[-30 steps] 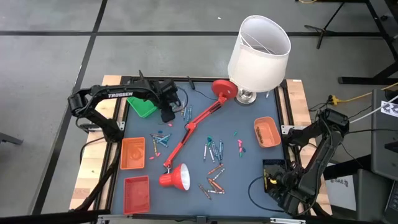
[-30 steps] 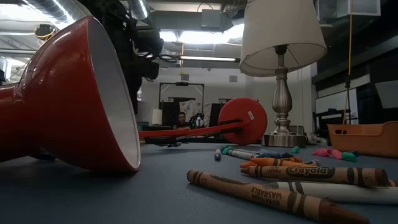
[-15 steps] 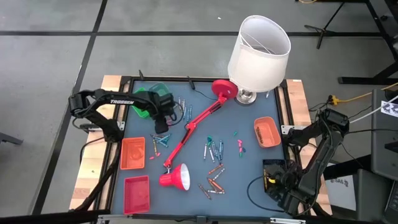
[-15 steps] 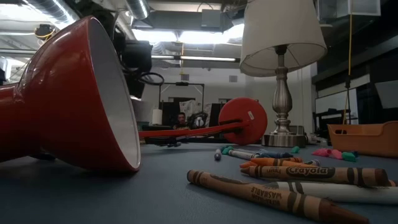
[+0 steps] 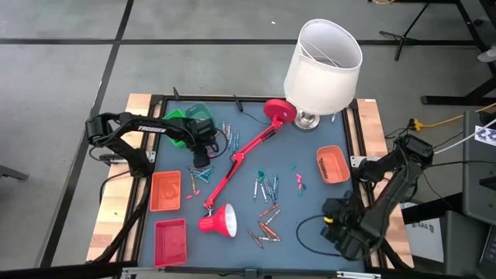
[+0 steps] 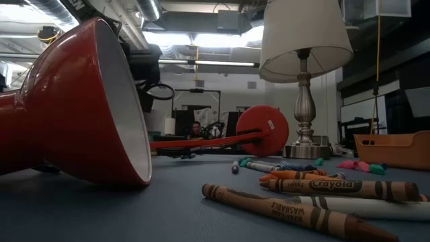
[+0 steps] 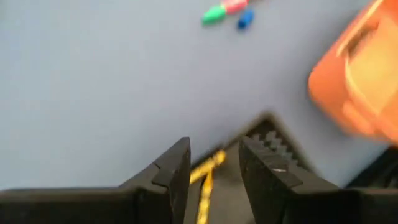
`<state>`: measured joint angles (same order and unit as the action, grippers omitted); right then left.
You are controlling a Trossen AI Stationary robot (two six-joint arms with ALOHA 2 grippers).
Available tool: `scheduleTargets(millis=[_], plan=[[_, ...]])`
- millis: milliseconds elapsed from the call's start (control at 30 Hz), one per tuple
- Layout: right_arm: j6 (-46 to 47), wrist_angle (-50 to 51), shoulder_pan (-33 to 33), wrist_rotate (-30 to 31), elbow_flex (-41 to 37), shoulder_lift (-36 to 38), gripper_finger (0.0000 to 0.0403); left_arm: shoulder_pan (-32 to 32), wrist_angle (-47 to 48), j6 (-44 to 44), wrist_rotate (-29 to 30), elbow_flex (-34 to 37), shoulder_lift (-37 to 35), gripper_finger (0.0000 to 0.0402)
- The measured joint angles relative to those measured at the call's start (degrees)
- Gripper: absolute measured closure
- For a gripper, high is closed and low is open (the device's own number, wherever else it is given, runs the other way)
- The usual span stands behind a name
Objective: Sort crayons
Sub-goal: Put the brown crayon into the right orange bin
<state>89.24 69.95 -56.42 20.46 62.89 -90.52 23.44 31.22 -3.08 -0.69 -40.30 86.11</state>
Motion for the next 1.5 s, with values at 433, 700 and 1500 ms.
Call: scheduleTargets(millis=[433, 700, 1500], plan=[[-34.67, -0.39, 16.55, 4.73, 0.00, 0.00, 0.0268, 0.00, -2.98, -0.04, -0.22, 2.54, -0.20, 0.0335], [-49.80, -6.93, 26.04, 6.43, 0.00, 0.00, 0.0268, 0.00, -3.62, -0.09, -0.19, 2.59, -0.17, 0.0390], [-75.09, -39.58, 42.39, -0.75, -20.42, 21.53, 0.0268, 0.02, -3.97, 0.01, -1.38, -7.78, 0.20, 0.0400]])
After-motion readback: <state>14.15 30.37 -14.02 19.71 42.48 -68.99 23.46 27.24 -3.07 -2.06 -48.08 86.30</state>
